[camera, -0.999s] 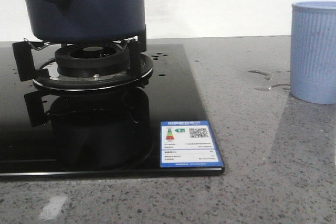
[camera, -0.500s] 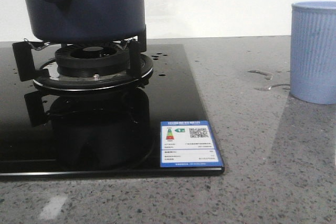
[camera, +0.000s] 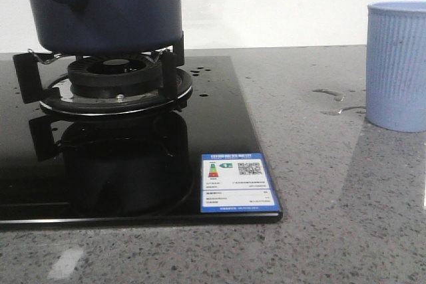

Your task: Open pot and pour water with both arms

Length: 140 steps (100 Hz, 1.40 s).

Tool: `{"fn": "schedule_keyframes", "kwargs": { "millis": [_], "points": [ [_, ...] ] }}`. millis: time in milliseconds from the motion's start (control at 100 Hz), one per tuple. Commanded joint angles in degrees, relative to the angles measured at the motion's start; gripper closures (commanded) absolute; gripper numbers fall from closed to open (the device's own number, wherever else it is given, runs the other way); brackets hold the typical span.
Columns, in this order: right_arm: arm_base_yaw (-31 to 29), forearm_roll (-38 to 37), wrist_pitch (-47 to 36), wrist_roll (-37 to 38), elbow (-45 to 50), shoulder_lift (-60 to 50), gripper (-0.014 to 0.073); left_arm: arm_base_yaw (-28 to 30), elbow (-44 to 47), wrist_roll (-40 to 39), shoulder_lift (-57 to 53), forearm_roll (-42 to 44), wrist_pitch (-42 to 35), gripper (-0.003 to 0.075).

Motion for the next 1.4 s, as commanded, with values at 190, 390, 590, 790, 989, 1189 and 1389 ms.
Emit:
{"fn": "schedule_keyframes", "kwargs": {
  "millis": [190, 390, 590, 790, 989, 1189, 1389],
  "points": [
    [-3.10, 8.46, 3.21, -10.67, 1.33, -0.30, 0.0669, 0.11, 0.67, -0.59, -1.54, -0.42, -2.87, 0.0740],
    [-3.24, 10.77, 12.72, -10.67, 1.33, -6.21, 0.0669, 0.11, 0.67, -0.59, -1.54, -0.42, -2.87, 0.0740],
    [-3.63, 11.69, 17.33, -10.67, 1.33, -8.56, 0.0669, 0.11, 0.67, -0.59, -1.54, -0.56, -2.87, 0.0740],
    [-3.74, 11.29, 17.33, -10.67, 1.33, -8.56, 0.0669, 0.11, 0.67, -0.59, -1.54, -0.56, -2.87, 0.0740],
    [-3.74, 11.29, 17.33, -10.67, 1.33, -8.56, 0.0669, 0.11, 0.67, -0.59, -1.54, -0.56, -2.87, 0.0740],
    [-3.74, 11.29, 17.33, -10.67, 1.33, -8.56, 0.0669, 0.11, 0.67, -0.59, -1.54, -0.56, -2.87, 0.0740],
    [-3.74, 11.29, 17.33, -10.67, 1.33, -8.56, 0.0669, 0.11, 0.67, -0.59, -1.54, -0.56, -2.87, 0.0740]
  ]
}}
